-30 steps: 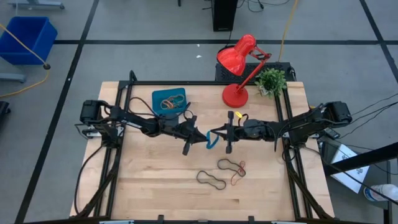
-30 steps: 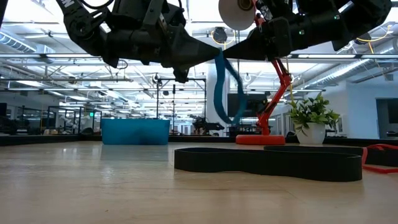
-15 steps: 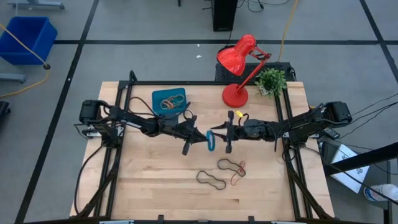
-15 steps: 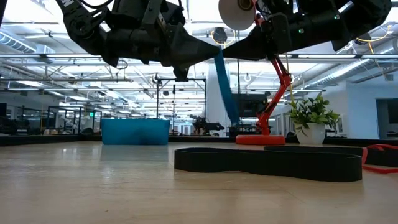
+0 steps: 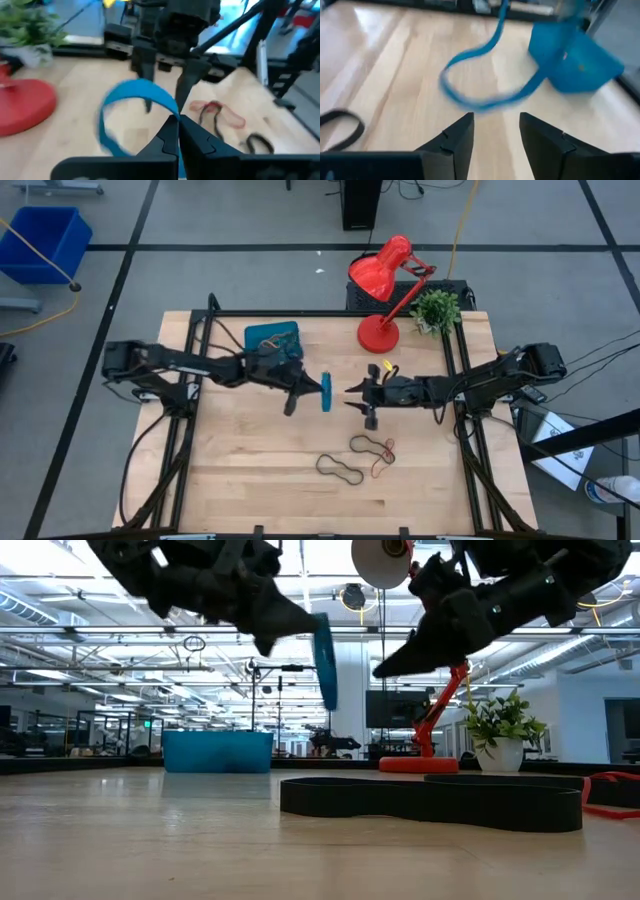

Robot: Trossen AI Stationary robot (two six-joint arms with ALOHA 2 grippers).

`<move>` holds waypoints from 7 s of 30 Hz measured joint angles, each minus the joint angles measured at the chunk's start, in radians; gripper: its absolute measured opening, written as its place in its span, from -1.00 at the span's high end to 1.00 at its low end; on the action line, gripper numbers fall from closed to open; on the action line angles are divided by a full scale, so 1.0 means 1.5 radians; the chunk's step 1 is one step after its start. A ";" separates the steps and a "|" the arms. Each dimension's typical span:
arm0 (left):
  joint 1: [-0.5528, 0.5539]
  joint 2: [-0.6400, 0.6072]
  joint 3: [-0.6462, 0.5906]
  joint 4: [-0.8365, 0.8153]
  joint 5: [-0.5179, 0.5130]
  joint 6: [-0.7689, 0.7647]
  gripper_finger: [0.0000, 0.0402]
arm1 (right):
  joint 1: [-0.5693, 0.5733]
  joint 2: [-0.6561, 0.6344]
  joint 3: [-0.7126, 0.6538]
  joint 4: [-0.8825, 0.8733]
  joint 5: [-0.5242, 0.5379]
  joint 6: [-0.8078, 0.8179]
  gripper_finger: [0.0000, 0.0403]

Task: Pick and place rubber bands into bin
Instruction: Put the blue rubber band into the blue container, then put the red rubber band into the blue container

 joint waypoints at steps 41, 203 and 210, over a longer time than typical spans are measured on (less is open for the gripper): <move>0.155 -0.156 0.138 -0.561 -0.391 0.199 0.96 | 0.067 0.000 0.000 -0.083 -0.117 0.170 0.28; 0.176 -0.003 0.135 -0.420 -0.035 0.160 0.69 | 0.284 -0.005 -0.019 -0.460 -0.018 -0.079 0.41; 0.176 -0.003 0.135 -0.417 -0.062 0.160 0.69 | 0.284 -0.004 -0.023 -0.452 -0.013 -0.079 0.72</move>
